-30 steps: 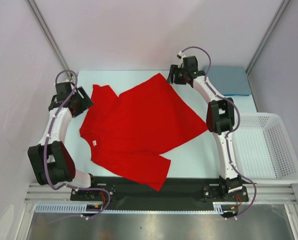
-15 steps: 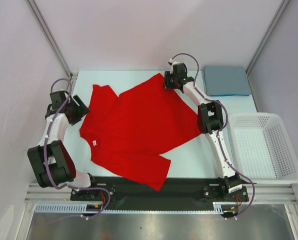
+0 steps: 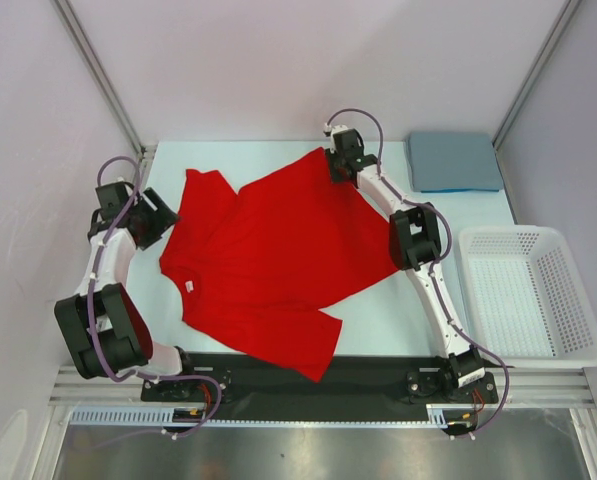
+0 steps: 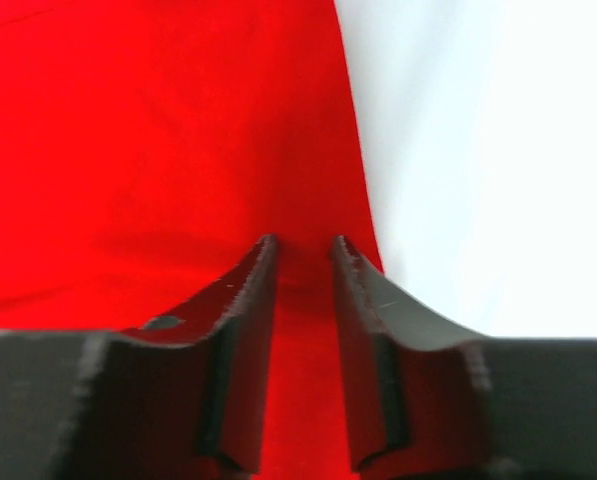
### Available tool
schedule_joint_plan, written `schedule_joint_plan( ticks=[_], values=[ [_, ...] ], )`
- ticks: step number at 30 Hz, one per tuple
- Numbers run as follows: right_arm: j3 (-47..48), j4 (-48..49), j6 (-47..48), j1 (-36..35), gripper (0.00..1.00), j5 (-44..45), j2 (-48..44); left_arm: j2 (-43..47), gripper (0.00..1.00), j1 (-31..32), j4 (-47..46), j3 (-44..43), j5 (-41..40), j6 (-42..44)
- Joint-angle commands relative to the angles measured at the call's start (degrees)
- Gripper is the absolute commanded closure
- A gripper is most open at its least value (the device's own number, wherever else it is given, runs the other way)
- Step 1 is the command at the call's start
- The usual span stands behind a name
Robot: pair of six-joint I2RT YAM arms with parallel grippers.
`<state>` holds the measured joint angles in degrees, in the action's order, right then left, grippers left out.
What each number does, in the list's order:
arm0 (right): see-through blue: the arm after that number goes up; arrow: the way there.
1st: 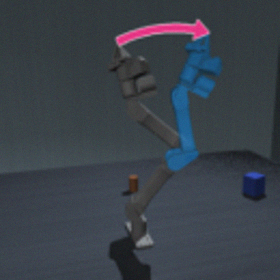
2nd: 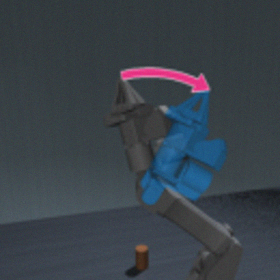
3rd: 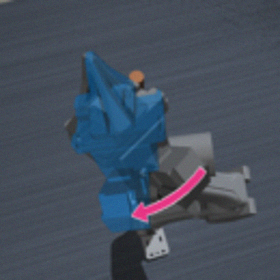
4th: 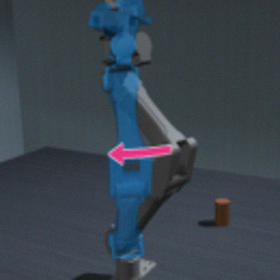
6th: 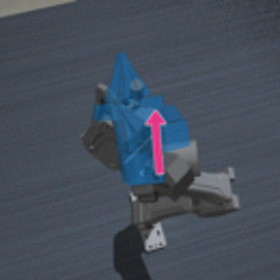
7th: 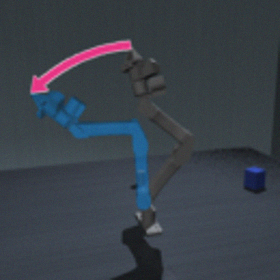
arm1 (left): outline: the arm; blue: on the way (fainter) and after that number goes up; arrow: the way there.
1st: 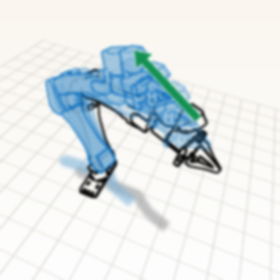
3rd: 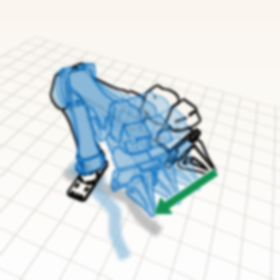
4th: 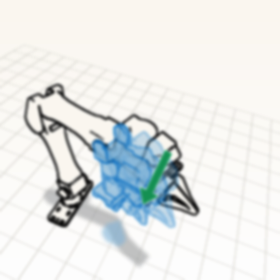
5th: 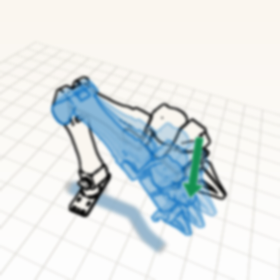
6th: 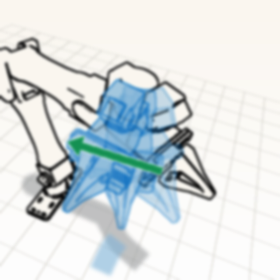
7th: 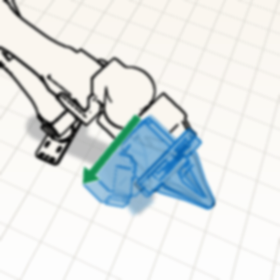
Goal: Fold and stack the t-shirts
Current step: Flatten the tshirt out
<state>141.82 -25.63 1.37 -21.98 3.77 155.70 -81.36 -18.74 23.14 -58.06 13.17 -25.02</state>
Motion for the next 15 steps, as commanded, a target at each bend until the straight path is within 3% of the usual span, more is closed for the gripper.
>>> schedule_joint_plan(
  ticks=[1,9,12,15],
  values=[
    [-0.3,-6.5,4.2,-0.1,0.69,5.4,0.7,0.3,0.23,-1.4,0.2,-0.2,-2.5,-0.5],
    [5.8,-10.2,-1.1,3.5,0.74,5.3,3.6,-4.1,0.24,-1.7,2.4,-2.1,-0.1,1.5],
    [6.1,-11.5,-4.8,4.7,0.85,5.7,3.6,-6.8,0.25,-1.8,3.7,-3.3,0.6,1.3],
    [6.5,-13.4,-6.6,5.6,0.91,5.5,3.2,-8.1,0.20,-1.6,3.7,-4.1,-0.4,1.3]
  ],
)
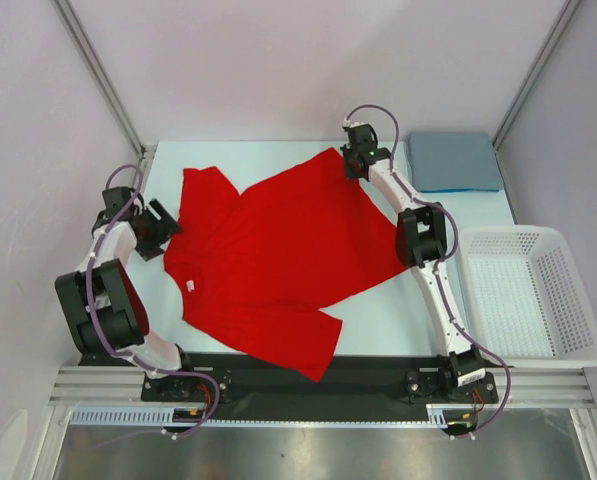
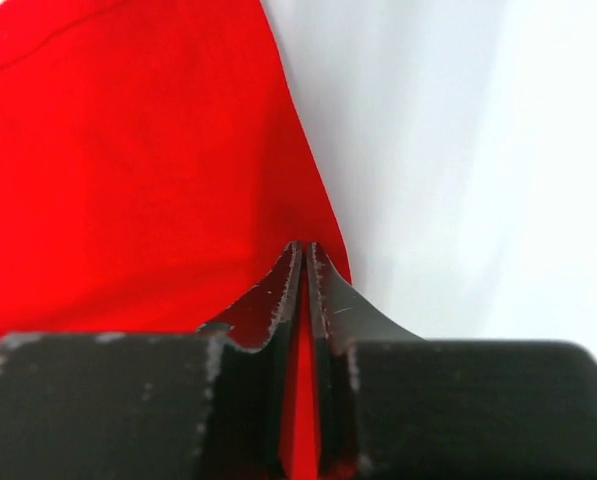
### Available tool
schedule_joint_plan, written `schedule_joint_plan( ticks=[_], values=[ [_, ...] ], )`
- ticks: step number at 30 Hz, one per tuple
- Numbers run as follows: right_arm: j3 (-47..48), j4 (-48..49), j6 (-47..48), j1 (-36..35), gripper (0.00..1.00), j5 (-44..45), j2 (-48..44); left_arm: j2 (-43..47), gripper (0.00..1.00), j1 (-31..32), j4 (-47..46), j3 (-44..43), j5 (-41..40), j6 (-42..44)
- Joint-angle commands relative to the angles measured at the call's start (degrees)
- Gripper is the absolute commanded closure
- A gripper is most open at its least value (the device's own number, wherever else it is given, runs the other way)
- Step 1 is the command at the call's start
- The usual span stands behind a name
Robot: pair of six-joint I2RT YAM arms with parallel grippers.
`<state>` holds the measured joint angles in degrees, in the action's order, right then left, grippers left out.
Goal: Fold and stack the t-shirts
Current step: Flatten the tshirt out
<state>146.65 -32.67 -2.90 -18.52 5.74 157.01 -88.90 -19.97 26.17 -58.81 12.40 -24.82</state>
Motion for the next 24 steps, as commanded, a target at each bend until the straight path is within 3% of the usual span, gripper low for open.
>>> schedule_joint_plan(
  ticks=[1,4,11,16,17,20,24],
  values=[
    [1.6,-6.5,-2.6,2.3,0.93,3.6,1.6,-1.0,0.15,-0.4,0.9,-3.9,-0.2,1.5],
    [1.5,-7.8,-4.7,3.3,0.99,4.9,0.9,-4.3,0.18,-0.4,2.5,-7.3,-1.7,4.2],
    [0.7,-10.4,-12.3,8.8,1.00,4.5,-0.4,-15.3,0.27,2.5,7.4,-20.4,0.3,9.3],
    [0.1,-10.2,-14.4,10.7,1.00,2.4,-0.7,-20.2,0.20,9.9,11.0,-30.7,-10.3,17.2],
    [0.1,-9.8,-14.4,10.9,1.00,2.1,-1.0,-24.6,0.20,10.9,13.0,-33.3,-11.6,18.8],
    [-0.8,-8.5,-13.6,10.5,0.99,0.9,-1.4,-32.1,0.23,11.7,18.7,-42.2,-12.0,21.6],
    [-1.7,-7.8,-13.3,9.8,0.98,1.0,-1.6,-37.4,0.28,11.9,17.9,-48.1,-9.6,22.8]
  ],
)
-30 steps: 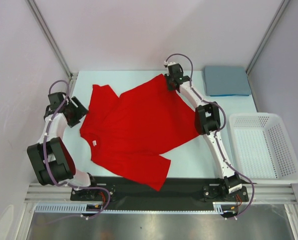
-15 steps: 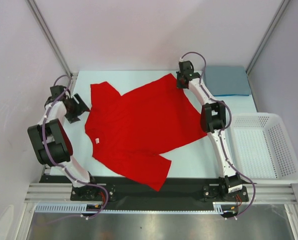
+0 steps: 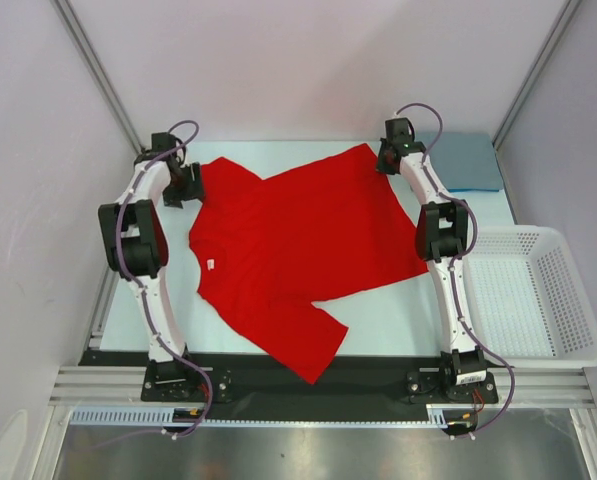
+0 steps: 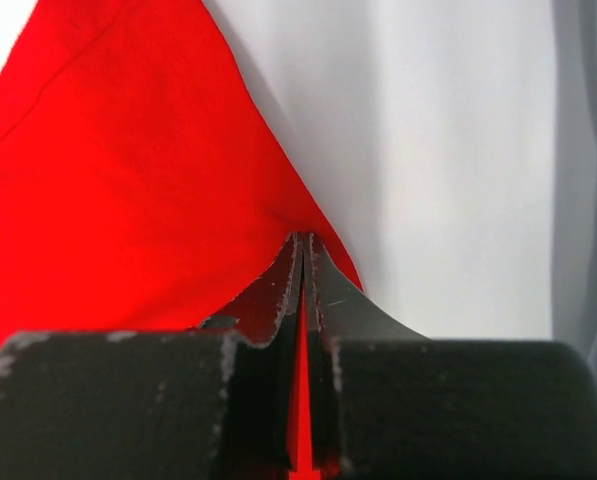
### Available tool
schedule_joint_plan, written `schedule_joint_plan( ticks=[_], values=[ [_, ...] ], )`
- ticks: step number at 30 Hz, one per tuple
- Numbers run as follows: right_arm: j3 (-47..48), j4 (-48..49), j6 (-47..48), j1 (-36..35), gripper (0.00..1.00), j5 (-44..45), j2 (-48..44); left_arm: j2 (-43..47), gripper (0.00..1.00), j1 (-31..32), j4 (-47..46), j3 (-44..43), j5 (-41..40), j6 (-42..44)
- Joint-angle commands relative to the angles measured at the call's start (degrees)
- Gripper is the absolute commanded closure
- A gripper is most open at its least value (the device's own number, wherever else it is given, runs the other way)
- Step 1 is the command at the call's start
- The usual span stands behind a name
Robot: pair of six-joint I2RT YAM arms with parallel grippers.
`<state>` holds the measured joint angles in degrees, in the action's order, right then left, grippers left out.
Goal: Fold and stack the t-shirts
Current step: Flatten the tshirt out
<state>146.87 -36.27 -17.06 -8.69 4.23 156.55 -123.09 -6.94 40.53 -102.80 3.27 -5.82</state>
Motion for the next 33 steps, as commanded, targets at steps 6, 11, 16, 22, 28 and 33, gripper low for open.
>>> schedule_joint_plan(
  ticks=[6,11,16,22,28,33],
  values=[
    [-3.3,-2.6,0.5,-0.4,0.98,1.6,-1.2,-12.0,0.33,-0.7,7.1,-13.5,1.2,3.0],
    [-3.3,-1.7,0.0,-0.5,0.98,0.6,-1.2,-13.4,0.45,-0.5,4.2,-14.5,7.6,1.4],
    [-3.3,-1.2,0.4,-0.5,0.98,0.0,-1.3,-15.3,0.47,-0.4,4.6,-15.6,12.9,1.1],
    [-3.4,-1.1,0.3,-0.5,0.98,-1.6,-1.6,-10.6,0.28,-0.3,0.7,-6.8,11.2,1.0],
    [-5.1,-0.8,1.0,-0.3,0.99,-1.9,-2.1,-10.2,0.36,0.3,2.8,-5.9,12.9,1.3],
    [-5.2,-0.7,0.8,-0.4,0.99,-2.2,-1.9,-7.9,0.36,0.3,-0.6,-1.2,13.4,1.4]
  ],
)
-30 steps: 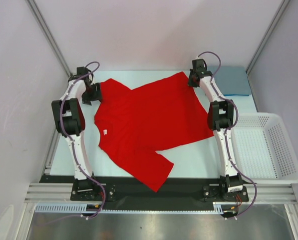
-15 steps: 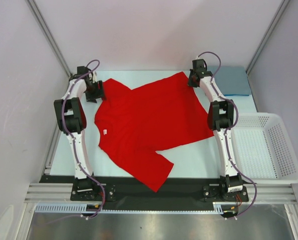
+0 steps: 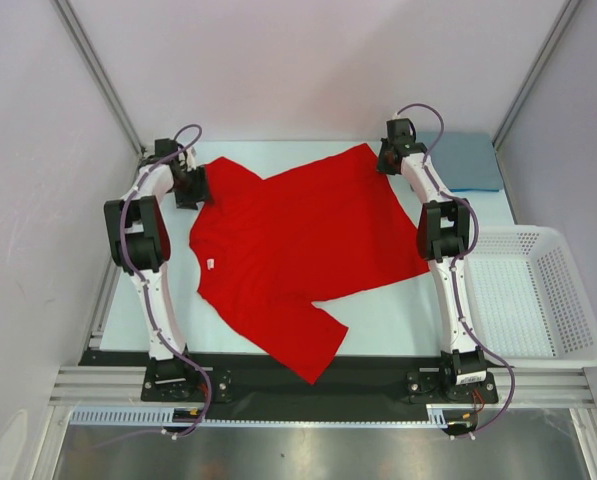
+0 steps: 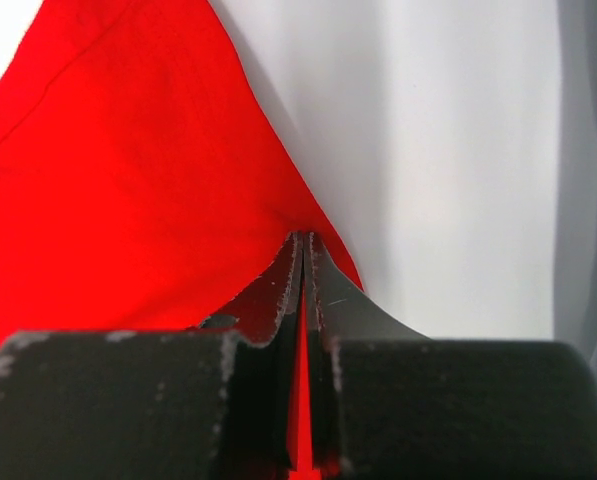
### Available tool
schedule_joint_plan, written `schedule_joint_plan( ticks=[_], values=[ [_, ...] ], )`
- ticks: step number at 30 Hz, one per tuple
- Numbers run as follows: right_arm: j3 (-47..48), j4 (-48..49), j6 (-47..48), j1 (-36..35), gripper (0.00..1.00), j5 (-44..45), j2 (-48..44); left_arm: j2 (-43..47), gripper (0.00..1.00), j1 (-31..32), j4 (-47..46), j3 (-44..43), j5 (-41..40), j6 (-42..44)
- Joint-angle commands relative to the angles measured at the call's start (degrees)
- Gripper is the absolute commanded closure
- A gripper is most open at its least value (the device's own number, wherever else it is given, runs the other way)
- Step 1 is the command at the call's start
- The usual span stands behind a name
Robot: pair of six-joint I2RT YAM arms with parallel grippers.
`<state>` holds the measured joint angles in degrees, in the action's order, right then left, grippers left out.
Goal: Fold and stack the t-shirts
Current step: Flatten the tshirt out
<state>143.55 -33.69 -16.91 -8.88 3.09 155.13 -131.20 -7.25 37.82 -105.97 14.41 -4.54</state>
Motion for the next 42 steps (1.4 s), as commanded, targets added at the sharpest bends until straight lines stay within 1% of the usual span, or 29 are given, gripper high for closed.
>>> schedule_joint_plan(
  ticks=[1,2,5,6,7,8,9,13,16,19,22,25,26,27,28,29,30,31,34,36,37,38,39,40,41,42],
  values=[
    [-2.0,-3.5,0.6,-0.3,0.99,-1.2,-0.4,-1.7,0.40,0.7,3.0,1.0,2.8,0.3],
    [-2.0,-3.5,0.7,-0.3,0.99,-1.2,-0.4,-2.4,0.52,0.7,4.4,-0.6,3.1,0.0],
    [-1.9,-3.4,0.7,-0.3,0.99,-1.1,-0.4,-3.0,0.67,0.7,2.9,-0.2,3.5,-1.0],
    [-1.9,-3.3,0.6,-0.3,0.99,-1.1,-0.3,-3.1,0.75,0.7,2.9,-0.4,2.2,-1.1],
    [-2.0,-3.4,0.7,-0.3,0.99,-1.0,-0.3,-3.3,0.80,0.7,3.3,-0.8,1.3,-1.2],
    [-2.0,-3.3,0.4,-0.3,0.99,-1.0,-0.4,-3.6,0.94,0.7,3.8,-1.9,0.5,-1.2],
    [-2.0,-3.4,0.3,-0.3,0.99,-1.1,-0.4,-3.9,1.00,0.5,4.1,-2.6,-1.5,-1.2],
    [-2.8,-3.7,-1.5,-0.2,1.00,-0.5,-0.5,-5.6,1.00,-0.5,5.9,-7.6,-5.4,-0.7],
    [-3.3,-3.3,-3.0,-0.3,1.00,-0.1,-0.6,-7.6,1.00,-1.6,7.0,-13.0,-6.9,-0.8],
    [-2.7,-2.7,-4.1,-0.2,1.00,-1.4,-0.1,-9.6,1.00,-2.5,8.1,-19.2,-9.2,-1.1],
    [-2.5,-1.3,-5.1,-0.3,1.00,-2.6,0.0,-11.6,1.00,-3.5,8.3,-22.2,-9.5,-1.4],
    [-1.9,0.2,-5.2,-0.9,0.98,-5.0,0.2,-13.6,0.99,-3.8,9.8,-27.8,-9.5,-1.4],
    [-1.3,0.4,-5.3,-1.0,0.96,-5.8,0.3,-13.7,1.00,-3.9,10.1,-28.3,-10.4,-1.4],
    [-0.9,0.5,-5.3,-1.0,0.95,-6.1,0.3,-13.6,0.94,-3.8,10.1,-28.4,-11.0,-1.5],
    [-0.4,0.3,-5.3,-1.0,0.94,-6.1,0.2,-12.6,0.86,-3.8,9.9,-28.2,-11.7,-1.9],
    [0.8,0.0,-5.2,-0.9,0.91,-6.4,0.2,-11.6,0.62,-3.7,9.8,-27.2,-12.4,-2.1],
    [1.0,-0.4,-5.2,-1.0,0.89,-6.6,-0.2,-10.6,0.53,-3.6,9.6,-26.4,-14.2,-2.2],
    [1.3,-0.7,-4.9,-0.8,0.82,-6.5,-1.0,-7.1,0.40,-3.4,8.1,-23.3,-14.3,-2.2],
    [1.2,-2.0,-3.8,-0.6,0.70,-6.3,-4.6,-1.5,0.25,-2.2,6.3,-17.4,-18.1,-2.6],
    [1.2,-3.6,-3.0,-0.3,0.66,-6.1,-6.6,3.7,0.24,-1.0,7.0,-14.9,-19.6,-3.6],
    [1.2,-4.6,-2.0,-0.1,0.60,-5.6,-9.1,5.8,0.21,-0.6,7.2,-11.2,-19.9,-4.2],
    [1.0,-6.9,-1.3,0.0,0.57,-4.9,-10.4,10.4,0.20,0.2,7.1,-8.8,-20.1,-5.0],
    [0.5,-8.3,-0.6,0.1,0.54,-3.8,-12.2,13.0,0.19,0.7,6.7,-5.9,-20.4,-7.0],
    [-0.5,-9.7,-0.1,0.2,0.48,-1.5,-13.9,15.7,0.19,1.4,4.9,1.1,-20.3,-7.8],
    [-1.8,-11.8,0.5,0.3,0.47,-1.0,-17.5,21.8,0.20,2.9,3.9,4.9,-20.7,-8.7],
    [-5.8,-12.5,0.7,0.3,0.46,-0.7,-19.4,24.7,0.20,3.9,2.3,8.7,-20.7,-10.4]
  ],
)
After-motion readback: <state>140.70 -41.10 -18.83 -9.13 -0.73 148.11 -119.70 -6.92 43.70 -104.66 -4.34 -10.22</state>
